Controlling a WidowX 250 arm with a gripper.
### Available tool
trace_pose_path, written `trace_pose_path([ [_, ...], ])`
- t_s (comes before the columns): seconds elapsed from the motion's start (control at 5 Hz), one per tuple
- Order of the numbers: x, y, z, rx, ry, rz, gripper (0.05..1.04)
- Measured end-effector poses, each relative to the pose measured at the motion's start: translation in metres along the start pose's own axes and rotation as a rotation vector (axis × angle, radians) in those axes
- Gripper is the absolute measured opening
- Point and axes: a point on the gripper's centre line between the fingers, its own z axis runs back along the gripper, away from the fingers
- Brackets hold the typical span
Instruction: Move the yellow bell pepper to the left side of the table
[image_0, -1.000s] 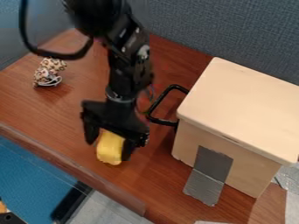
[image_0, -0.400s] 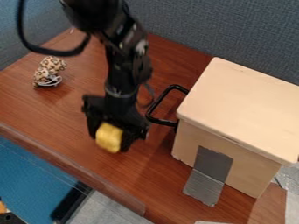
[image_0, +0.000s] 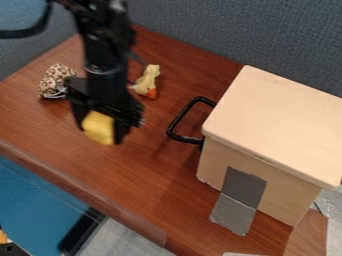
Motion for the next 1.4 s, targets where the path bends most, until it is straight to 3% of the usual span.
trace_pose_path([
  [0.2, -0.004, 0.030, -0.020, -0.025, 0.056, 0.007, 0.808],
  [0.4, -0.003, 0.060, -0.042, -0.078, 0.082, 0.036, 0.808],
  [0.6, 0.001, 0.080, -0.056, -0.087, 0.095, 0.036, 0.808],
  [1.0, 0.000, 0.084, -0.054, -0.113, 0.083, 0.009, 0.854],
  [1.2, 0.006, 0.085, -0.035, -0.117, 0.033, -0.011, 1.009],
  [1.4, 0.015, 0.085, -0.015, -0.107, -0.009, -0.045, 1.005],
])
